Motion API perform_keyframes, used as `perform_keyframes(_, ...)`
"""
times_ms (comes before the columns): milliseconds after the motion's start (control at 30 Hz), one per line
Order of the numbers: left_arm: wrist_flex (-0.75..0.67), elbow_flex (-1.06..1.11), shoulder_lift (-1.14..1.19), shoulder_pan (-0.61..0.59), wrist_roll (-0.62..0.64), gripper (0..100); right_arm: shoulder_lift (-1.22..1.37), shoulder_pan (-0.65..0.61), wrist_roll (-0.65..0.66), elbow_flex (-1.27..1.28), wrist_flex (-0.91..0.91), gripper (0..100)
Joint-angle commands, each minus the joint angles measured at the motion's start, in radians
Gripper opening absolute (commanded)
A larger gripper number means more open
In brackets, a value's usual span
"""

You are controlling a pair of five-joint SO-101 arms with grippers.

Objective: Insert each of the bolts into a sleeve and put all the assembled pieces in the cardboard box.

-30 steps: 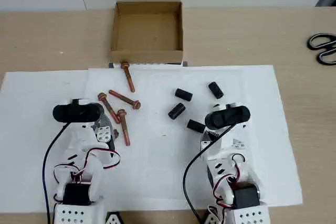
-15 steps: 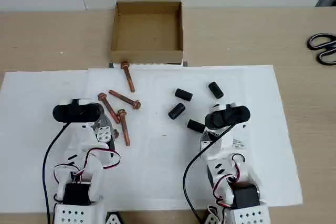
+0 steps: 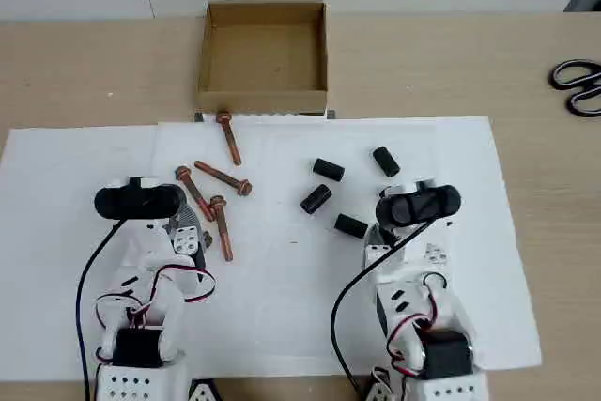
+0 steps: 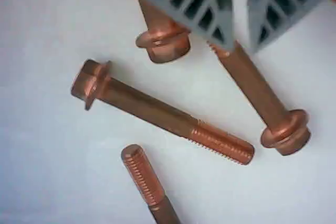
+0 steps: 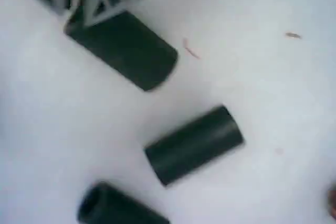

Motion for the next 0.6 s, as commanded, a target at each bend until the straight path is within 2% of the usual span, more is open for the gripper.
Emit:
perform_keyframes(0,0.002,-0.005,-0.009,0.000,-0.005,1,-0.007,0.013,0.006,-0.173,0.058,0.3)
perform_keyframes(167,0.002,-0.005,-0.009,0.000,-0.005,1,0.088,0.018,0.052,-0.367,0.104,0.3)
perform_keyframes(567,0.002,-0.005,-0.009,0.000,-0.005,1,0.769,0.074,0.051,-0.878,0.326,0.3)
